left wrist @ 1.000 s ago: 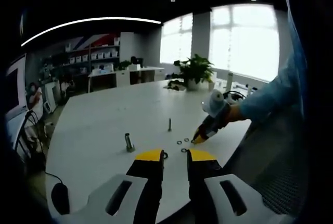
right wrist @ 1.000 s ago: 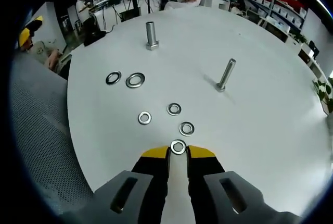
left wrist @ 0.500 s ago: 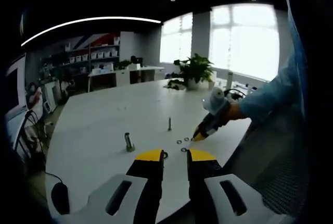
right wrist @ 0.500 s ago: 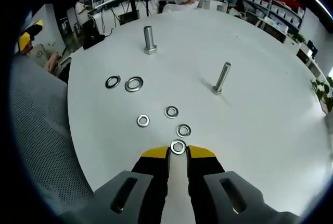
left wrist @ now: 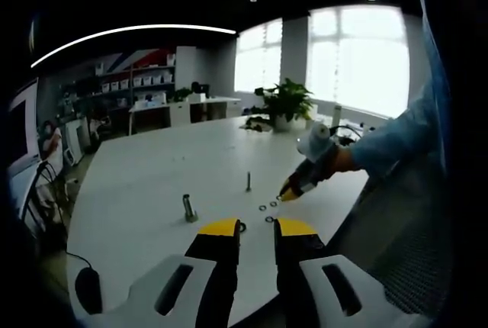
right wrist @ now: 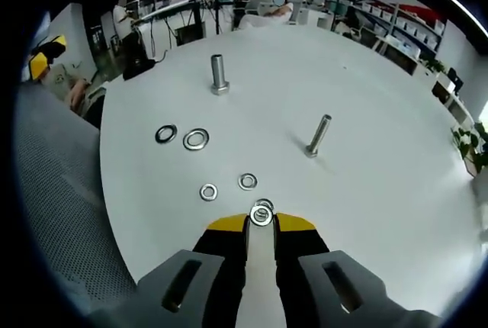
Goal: Place the washer onto the threaded stud by aligning its center hole with the stud, sliding it down to the base, and recovering from edge contact or off-axis alignment until the washer reaches the visible bottom stop.
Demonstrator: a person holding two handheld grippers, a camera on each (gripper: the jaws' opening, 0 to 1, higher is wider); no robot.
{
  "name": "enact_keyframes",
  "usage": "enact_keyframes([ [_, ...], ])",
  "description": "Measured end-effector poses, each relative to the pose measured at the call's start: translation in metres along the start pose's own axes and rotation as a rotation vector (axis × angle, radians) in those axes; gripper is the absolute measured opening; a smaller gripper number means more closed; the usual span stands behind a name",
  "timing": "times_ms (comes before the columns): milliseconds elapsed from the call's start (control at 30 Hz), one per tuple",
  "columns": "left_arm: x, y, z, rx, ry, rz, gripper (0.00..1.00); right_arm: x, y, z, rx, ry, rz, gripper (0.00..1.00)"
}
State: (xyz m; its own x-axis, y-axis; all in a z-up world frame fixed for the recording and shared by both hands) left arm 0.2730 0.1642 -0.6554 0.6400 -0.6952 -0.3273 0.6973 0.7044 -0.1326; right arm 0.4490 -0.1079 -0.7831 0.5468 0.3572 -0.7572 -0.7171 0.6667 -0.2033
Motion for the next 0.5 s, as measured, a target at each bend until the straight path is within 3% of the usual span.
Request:
enact_keyframes([
  [500,0.000,0.000,0.000,0.000,-0.004,0.001,0.16,0.001,-0.012,0.020,-0.008,-0.033,-0.031,0.14],
])
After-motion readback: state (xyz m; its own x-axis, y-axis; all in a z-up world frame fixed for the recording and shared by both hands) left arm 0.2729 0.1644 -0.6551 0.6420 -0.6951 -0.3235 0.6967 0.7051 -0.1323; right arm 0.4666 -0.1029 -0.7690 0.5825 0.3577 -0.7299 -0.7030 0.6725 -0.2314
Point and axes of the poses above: the point that each gripper's makers call its tool centre point, and the gripper's own axes: x roughly forward along the fingers, y roughly to its left, z roughly out of its top, the point moved 8 cm from there along -x, roughly backward along the fingers, and after that the axes turned 11 degrees about -z, right-handed, at the moved point
